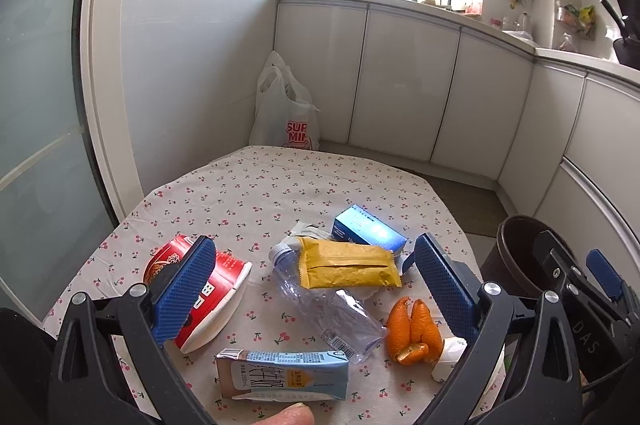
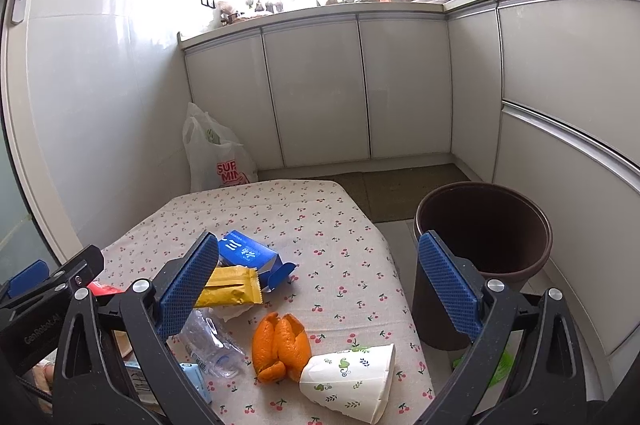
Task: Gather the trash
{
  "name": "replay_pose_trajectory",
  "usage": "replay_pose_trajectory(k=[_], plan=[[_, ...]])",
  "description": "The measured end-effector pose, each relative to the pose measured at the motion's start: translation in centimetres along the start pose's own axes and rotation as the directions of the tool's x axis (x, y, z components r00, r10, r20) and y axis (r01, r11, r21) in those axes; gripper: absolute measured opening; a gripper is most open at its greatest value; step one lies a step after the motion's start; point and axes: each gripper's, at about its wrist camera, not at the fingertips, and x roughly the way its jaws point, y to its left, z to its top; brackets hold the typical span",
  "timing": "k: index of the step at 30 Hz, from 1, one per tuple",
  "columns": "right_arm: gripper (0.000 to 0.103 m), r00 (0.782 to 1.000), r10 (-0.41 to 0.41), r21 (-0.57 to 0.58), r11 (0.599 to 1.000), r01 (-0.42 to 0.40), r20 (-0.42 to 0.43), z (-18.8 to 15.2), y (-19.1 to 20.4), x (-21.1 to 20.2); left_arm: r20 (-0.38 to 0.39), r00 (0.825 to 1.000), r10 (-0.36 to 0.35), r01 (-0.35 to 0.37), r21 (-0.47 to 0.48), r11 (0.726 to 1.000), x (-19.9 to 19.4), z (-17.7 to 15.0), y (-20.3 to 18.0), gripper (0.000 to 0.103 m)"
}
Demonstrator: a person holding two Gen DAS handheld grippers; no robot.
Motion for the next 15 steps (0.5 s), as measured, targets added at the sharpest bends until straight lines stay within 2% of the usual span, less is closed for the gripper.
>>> replay_pose_trajectory(k=[15], plan=[[0.096,1.0,0.002,0.009,1.0,-0.002,0.001,0.12,-0.17,0.01,0.0,1.0,-0.002,0.002,-0.006,1.0,-0.27,0.3,-0.07,0.097]])
